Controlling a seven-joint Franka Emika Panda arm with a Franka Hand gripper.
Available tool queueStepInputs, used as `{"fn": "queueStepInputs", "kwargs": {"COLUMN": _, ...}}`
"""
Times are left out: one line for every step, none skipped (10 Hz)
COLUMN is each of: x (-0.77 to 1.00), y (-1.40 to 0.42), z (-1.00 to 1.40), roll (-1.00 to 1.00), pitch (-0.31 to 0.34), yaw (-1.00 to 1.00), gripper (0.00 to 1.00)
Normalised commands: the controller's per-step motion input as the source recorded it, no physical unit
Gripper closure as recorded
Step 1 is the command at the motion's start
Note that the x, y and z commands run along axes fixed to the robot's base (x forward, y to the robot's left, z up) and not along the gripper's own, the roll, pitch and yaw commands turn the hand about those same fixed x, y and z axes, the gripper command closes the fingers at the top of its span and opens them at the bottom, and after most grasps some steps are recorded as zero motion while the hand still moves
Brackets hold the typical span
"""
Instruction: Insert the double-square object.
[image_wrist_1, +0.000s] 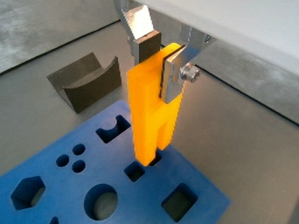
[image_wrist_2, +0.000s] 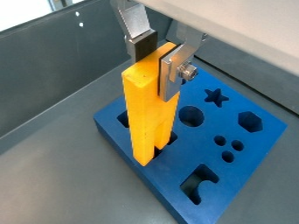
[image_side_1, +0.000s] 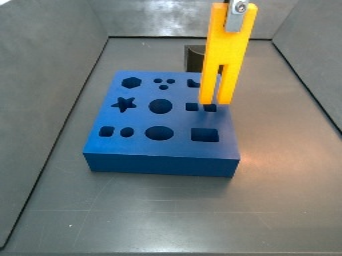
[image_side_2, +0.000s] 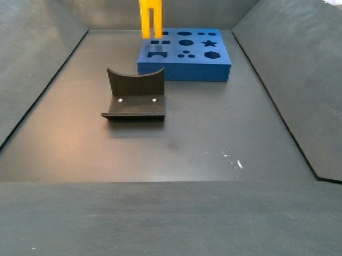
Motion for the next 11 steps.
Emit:
{"fn": "queueStepInputs", "kwargs": {"x": -0.2, "y": 0.05, "z": -0.13, "roll": -0.06, "pitch": -0.043, "yaw": -0.05, "gripper": 1.0}}
{"fn": "queueStepInputs", "kwargs": {"x": -0.21, "y": 0.03, "z": -0.1, "roll": -0.07, "pitch": -0.051, "yaw": -0.05, "gripper": 1.0}}
{"fn": "queueStepInputs", "kwargs": {"x": -0.18, "y": 0.0, "z": -0.05, "roll": -0.1, "pitch": -0.051, "yaw": -0.05, "gripper": 1.0}}
{"fn": "queueStepInputs", "kwargs": {"x": -0.19, "y": 0.0, "z": -0.03, "roll": -0.16, "pitch": -0.061, "yaw": -0.08, "gripper": 1.0}}
{"fn": "queueStepInputs", "kwargs": {"x": -0.23, "y": 0.0, "z": 0.0, "roll": -0.22, "pitch": -0.087, "yaw": -0.13, "gripper": 1.0}}
{"fn": "queueStepInputs", "kwargs": {"x": -0.19, "y": 0.0, "z": 0.0, "roll": -0.25, "pitch": -0.096, "yaw": -0.14, "gripper": 1.0}}
{"fn": "queueStepInputs", "kwargs": {"x": -0.12, "y": 0.0, "z": 0.0, "roll": -0.25, "pitch": -0.103, "yaw": -0.17, "gripper": 1.0}}
{"fn": "queueStepInputs", "kwargs": {"x": -0.07, "y": 0.0, "z": -0.04, "roll": -0.2, "pitch": -0.094, "yaw": -0.19, "gripper": 1.0}}
{"fn": "queueStepInputs", "kwargs": {"x": 0.0, "y": 0.03, "z": -0.06, "roll": -0.13, "pitch": -0.08, "yaw": -0.17, "gripper": 1.0}}
{"fn": "queueStepInputs", "kwargs": {"x": 0.01, "y": 0.1, "z": -0.08, "roll": -0.08, "pitch": -0.066, "yaw": -0.14, "gripper": 1.0}}
{"fn": "queueStepInputs", "kwargs": {"x": 0.0, "y": 0.16, "z": -0.07, "roll": -0.05, "pitch": -0.053, "yaw": -0.13, "gripper": 1.0}}
